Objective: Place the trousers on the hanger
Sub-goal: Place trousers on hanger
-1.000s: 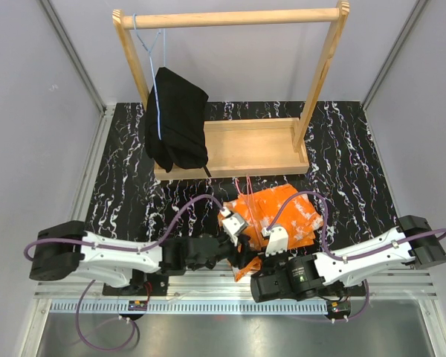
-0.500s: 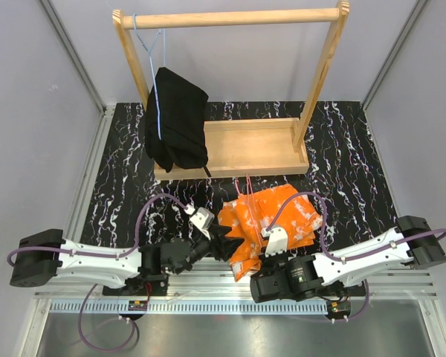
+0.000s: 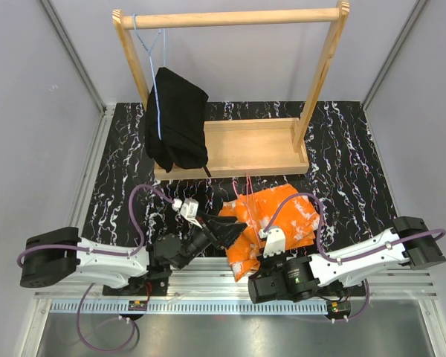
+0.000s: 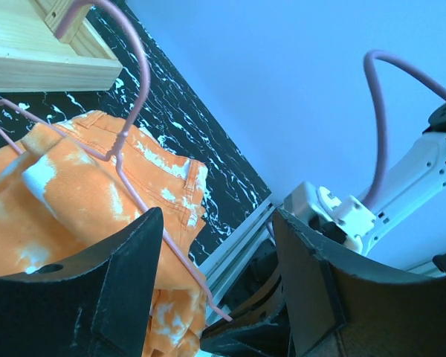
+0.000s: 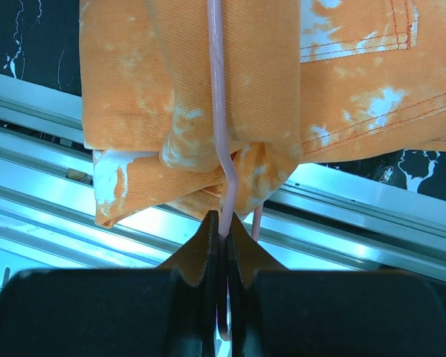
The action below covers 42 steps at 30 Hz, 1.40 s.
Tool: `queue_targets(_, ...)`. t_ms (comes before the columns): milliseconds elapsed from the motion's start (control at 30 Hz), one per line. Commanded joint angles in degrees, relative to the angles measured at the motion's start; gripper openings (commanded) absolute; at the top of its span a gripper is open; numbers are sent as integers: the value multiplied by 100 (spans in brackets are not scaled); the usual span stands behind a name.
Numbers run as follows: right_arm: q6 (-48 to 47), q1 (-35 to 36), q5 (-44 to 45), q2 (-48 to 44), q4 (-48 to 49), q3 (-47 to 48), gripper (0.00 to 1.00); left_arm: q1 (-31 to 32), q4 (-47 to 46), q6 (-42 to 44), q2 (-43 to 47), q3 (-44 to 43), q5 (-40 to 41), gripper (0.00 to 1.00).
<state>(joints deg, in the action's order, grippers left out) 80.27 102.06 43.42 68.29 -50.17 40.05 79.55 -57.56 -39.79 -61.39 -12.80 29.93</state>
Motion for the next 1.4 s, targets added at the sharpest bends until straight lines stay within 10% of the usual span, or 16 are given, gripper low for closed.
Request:
queue_targets(0,-55,42,88,-9,210,231,0,-202,-870,-572,-303,137,-145,63)
queue_targets(800,-91,121,53,158,78,407,0,-757,-3525,-1734,-3168,-135,-717,67)
queue_targets(1367,85,174,44,-26,-72,275,0,-757,-3797,-1996,-2563,321,-630,67)
